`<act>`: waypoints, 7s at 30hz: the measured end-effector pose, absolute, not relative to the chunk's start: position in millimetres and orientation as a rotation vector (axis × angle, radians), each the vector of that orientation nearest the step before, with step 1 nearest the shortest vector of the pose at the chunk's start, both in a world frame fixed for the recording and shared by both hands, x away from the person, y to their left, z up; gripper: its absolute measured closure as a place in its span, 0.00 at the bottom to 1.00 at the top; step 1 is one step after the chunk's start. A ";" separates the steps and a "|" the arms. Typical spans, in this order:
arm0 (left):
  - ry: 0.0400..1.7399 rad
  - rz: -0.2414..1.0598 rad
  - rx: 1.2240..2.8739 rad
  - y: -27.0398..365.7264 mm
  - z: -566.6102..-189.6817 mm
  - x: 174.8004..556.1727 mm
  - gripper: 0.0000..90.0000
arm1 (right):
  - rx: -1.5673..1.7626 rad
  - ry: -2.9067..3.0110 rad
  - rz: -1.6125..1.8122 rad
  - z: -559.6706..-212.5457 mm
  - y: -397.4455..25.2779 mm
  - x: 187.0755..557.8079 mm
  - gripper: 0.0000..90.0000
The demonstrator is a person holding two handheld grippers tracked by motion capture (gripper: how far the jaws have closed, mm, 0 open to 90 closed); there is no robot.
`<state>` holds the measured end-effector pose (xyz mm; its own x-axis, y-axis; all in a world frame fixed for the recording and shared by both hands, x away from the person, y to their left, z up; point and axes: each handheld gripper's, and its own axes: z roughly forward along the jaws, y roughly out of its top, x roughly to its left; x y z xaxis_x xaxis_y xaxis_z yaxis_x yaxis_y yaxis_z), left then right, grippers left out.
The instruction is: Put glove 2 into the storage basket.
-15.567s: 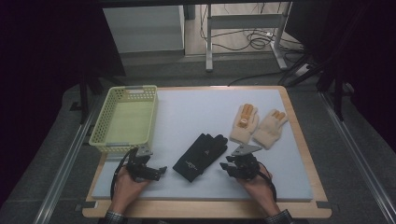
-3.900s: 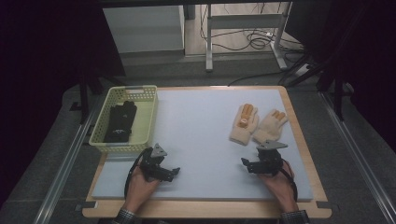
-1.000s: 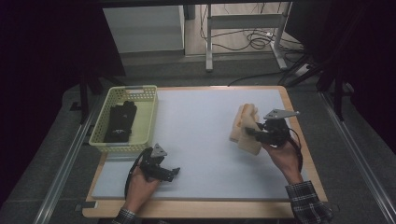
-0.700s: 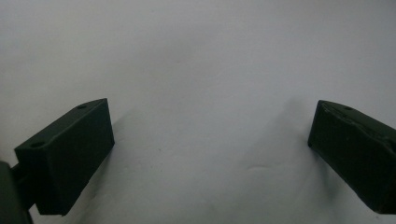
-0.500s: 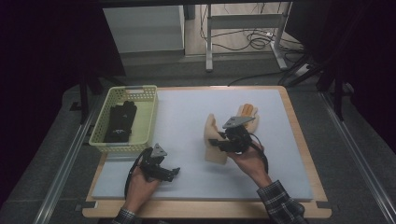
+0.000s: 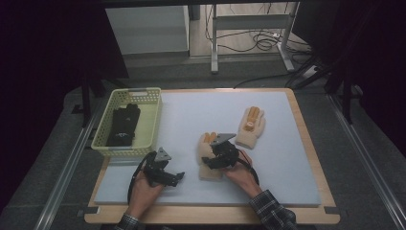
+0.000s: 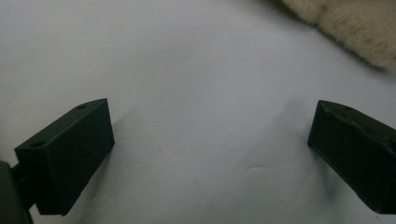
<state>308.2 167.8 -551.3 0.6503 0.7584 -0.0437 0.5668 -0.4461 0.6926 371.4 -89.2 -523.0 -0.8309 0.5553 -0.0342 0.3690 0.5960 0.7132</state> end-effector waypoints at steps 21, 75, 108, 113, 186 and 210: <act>1.024 0.358 2.177 167.9 -551.3 308.3 0.00 | 0.838 2.494 1.092 -497.9 -142.4 371.2 0.55; 1.026 0.356 2.175 167.8 -551.4 308.2 0.00 | 1.120 2.289 0.933 -520.0 -214.5 477.6 0.69; 1.026 0.358 2.173 167.7 -551.4 308.2 0.00 | 0.878 2.371 1.198 -451.7 -185.7 389.6 0.69; 1.025 0.358 2.174 167.8 -551.4 308.2 0.00 | 0.835 2.409 1.252 -442.9 -169.9 376.5 0.68; 1.026 0.355 2.175 167.9 -551.2 308.1 0.00 | 0.774 2.643 1.154 -528.5 -159.7 328.5 0.98; 1.003 0.346 2.190 184.3 -551.6 298.3 0.01 | 0.705 2.662 1.176 -535.2 -106.4 328.3 0.98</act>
<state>298.3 184.3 -551.6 0.6654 0.7452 -0.0432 0.5606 -0.4606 0.6882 328.3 -106.4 -535.2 -0.8791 0.4737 0.0534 0.3584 0.5829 0.7292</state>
